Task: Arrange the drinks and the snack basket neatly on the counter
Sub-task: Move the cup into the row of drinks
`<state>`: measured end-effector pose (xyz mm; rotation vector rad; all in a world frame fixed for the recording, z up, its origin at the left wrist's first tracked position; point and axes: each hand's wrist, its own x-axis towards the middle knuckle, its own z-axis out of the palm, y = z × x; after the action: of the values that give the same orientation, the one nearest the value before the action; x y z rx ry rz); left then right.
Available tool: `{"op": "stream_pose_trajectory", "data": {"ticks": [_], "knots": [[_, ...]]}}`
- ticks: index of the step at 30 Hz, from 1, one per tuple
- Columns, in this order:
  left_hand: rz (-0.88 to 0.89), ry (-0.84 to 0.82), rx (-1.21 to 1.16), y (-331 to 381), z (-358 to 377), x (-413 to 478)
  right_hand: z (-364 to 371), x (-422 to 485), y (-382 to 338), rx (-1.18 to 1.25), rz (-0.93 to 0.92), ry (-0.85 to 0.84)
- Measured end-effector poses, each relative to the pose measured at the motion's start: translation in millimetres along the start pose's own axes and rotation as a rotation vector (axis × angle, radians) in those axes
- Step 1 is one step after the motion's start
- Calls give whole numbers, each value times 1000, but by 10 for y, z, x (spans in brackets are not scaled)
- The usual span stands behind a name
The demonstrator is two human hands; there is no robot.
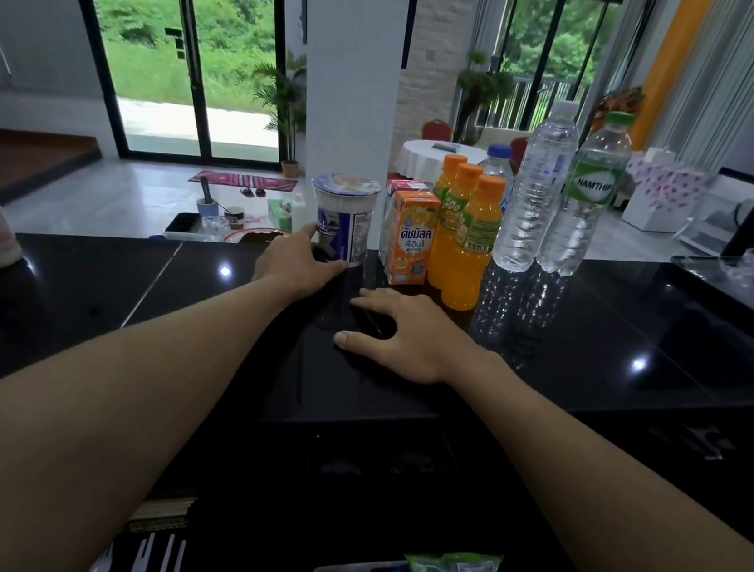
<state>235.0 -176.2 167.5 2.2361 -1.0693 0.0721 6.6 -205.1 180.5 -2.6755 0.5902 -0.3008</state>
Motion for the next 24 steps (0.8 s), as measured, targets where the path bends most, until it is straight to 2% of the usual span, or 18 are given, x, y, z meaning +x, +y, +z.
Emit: {"op": "stream_pose_trajectory", "data": {"ticks": [17, 24], "knots": [[-15, -67, -2, 10, -35, -28, 22, 28, 38, -4, 4, -3], [-12, -215, -121, -3, -179, -58, 22, 27, 48, -15, 7, -9]]}}
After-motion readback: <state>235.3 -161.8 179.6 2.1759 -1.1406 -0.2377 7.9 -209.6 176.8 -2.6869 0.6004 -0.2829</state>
